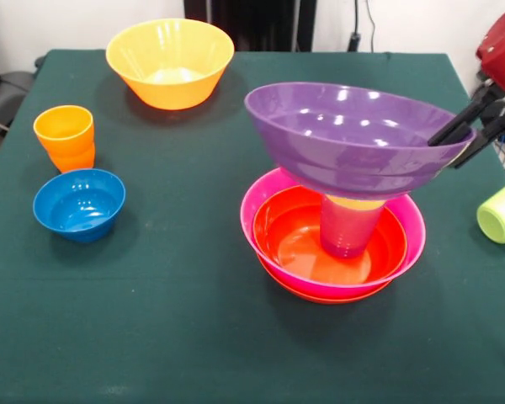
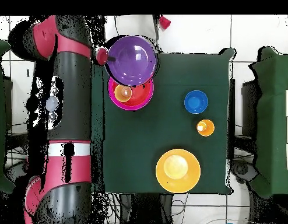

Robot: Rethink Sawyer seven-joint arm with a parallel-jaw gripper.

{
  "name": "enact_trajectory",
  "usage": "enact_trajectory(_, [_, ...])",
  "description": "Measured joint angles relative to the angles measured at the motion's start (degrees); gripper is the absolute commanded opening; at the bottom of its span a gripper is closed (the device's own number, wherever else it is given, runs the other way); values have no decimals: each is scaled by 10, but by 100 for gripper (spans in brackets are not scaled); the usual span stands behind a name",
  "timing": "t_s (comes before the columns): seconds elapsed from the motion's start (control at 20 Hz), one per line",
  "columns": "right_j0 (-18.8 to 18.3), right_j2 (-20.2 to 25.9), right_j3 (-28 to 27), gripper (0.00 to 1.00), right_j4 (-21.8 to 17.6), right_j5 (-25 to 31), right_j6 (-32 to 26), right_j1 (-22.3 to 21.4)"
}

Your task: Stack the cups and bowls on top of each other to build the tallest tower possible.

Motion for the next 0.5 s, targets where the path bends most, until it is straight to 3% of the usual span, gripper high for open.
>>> enact_trajectory(0.5, [-21, -1, -2, 0, 0, -33, 0, 11])
